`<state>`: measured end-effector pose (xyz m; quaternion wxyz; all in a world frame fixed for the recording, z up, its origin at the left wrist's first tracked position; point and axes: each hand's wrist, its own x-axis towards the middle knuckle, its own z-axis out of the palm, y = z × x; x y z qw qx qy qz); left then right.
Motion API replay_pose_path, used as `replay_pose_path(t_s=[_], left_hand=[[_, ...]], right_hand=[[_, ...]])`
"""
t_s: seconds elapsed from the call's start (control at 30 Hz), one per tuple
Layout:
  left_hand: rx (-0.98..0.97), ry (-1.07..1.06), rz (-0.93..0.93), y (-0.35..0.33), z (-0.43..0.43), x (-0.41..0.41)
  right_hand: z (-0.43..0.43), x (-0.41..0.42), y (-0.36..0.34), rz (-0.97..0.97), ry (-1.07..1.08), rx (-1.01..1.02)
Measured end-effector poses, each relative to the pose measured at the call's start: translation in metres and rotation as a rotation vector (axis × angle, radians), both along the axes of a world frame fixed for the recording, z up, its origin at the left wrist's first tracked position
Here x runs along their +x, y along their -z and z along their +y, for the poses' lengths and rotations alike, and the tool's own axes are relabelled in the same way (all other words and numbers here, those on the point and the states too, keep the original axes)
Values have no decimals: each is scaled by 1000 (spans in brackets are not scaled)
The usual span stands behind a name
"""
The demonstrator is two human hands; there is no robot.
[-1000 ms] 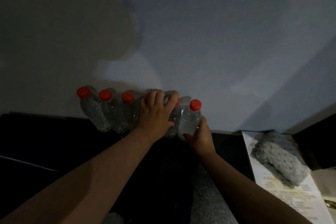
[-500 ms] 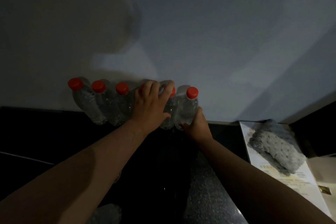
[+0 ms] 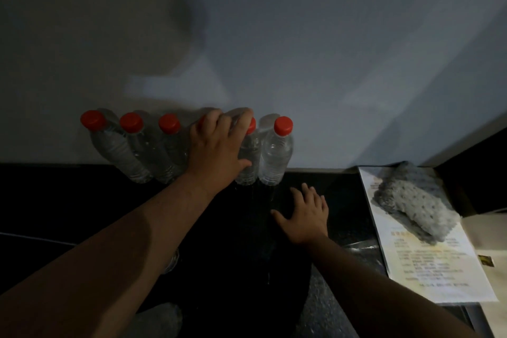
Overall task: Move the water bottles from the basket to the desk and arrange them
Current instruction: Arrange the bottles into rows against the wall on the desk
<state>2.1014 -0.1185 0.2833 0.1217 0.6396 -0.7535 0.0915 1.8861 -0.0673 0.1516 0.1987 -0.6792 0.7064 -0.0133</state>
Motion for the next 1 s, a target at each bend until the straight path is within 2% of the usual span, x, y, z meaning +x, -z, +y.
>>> replay_pose_path(t_s=[0.07, 0.17, 0.23, 0.4, 0.57, 0.67, 0.77, 0.87, 1.0], left_hand=[[0, -3, -11, 0, 0, 0], [22, 2, -6, 0, 0, -1], [27, 4, -3, -1, 0, -1], [30, 17, 12, 0, 1, 0], [101, -1, -3, -10, 2, -3], [150, -5, 25, -25, 9, -6], [67, -14, 25, -49, 26, -4], [92, 13, 185, -66, 59, -5], [350, 96, 505, -68, 131, -6]], right_hand=[[-15, 7, -12, -164, 78, -45], [-35, 26, -33, -667, 111, -47], [-43, 37, -37, -769, 154, -61], [-46, 47, -32, -787, 277, -67], [-40, 39, -48, -722, 260, 30], [-16, 23, -63, -552, 168, 120], [21, 4, -78, -442, 11, 182], [64, -9, -100, -407, -164, 150], [111, -21, -119, -367, -285, 108]])
